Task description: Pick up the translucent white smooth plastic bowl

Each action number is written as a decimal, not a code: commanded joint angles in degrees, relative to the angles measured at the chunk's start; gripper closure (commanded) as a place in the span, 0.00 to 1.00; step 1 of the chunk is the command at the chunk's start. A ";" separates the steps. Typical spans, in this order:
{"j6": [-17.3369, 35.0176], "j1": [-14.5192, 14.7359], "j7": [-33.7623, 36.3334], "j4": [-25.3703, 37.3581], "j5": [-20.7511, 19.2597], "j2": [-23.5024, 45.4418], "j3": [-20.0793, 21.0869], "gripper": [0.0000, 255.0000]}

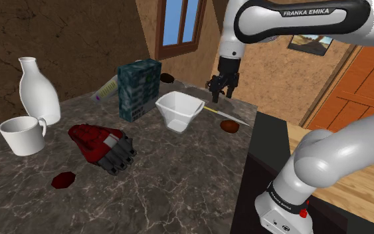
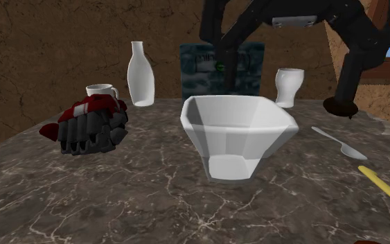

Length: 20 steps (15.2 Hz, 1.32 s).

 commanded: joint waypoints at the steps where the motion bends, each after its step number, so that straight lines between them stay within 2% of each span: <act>1: 2.49 0.96 0.64 1.57 -1.30 3.27 2.29 0.00; 8: 8.58 3.29 4.18 9.81 -8.77 16.31 9.81 0.00; 15: 10.84 6.22 9.53 20.03 -20.49 30.34 16.06 0.00; 20: 14.26 6.27 10.84 17.41 -21.25 31.43 15.96 0.00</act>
